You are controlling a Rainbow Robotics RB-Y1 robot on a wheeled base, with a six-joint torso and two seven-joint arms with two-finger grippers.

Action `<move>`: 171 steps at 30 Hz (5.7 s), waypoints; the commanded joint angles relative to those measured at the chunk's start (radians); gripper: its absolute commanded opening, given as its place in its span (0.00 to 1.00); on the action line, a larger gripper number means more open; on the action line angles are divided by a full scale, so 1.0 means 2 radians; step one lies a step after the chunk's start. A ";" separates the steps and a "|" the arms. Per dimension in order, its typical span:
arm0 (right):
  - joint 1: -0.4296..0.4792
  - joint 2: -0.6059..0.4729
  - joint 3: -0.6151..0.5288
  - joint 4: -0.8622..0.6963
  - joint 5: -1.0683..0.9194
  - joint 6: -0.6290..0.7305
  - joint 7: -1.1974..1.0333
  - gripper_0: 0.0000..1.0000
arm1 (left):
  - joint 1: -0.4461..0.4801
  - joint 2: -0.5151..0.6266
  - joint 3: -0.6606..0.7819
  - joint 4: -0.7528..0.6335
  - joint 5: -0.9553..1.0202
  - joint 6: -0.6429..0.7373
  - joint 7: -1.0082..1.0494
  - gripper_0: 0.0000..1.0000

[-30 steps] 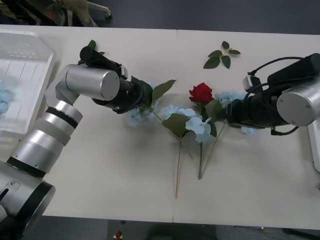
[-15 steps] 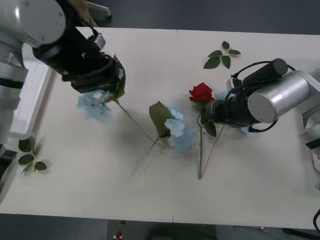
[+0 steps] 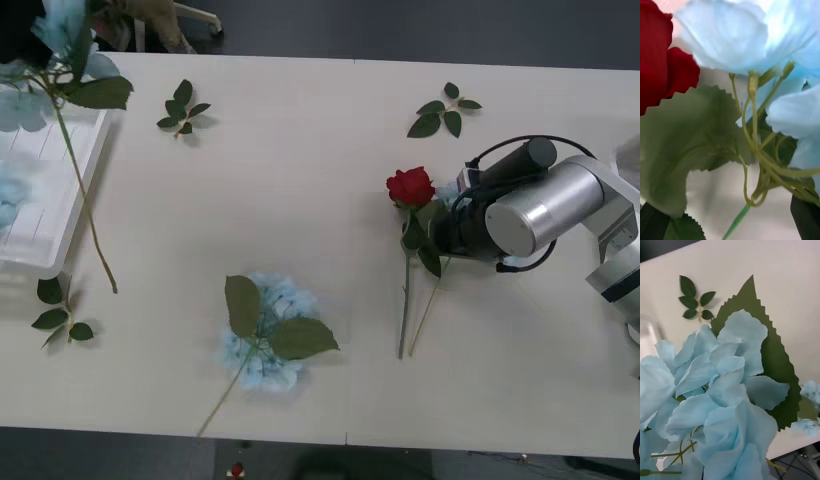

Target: Put the red flowers into the right box and the blue flowers into the left box

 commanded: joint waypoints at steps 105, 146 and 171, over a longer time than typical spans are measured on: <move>0.018 0.256 -0.407 0.005 -0.616 0.176 0.885 0.00 | 0.168 -0.311 -0.148 0.228 0.322 -0.430 -0.651 1.00; -0.042 0.236 -0.375 0.088 -0.580 0.163 0.885 0.74 | 0.161 -0.262 -0.211 0.228 0.393 -0.498 -0.651 0.00; -0.045 0.141 -0.379 0.088 -0.576 0.219 0.879 1.00 | 0.178 0.080 -0.165 0.300 0.461 -0.371 -0.536 0.00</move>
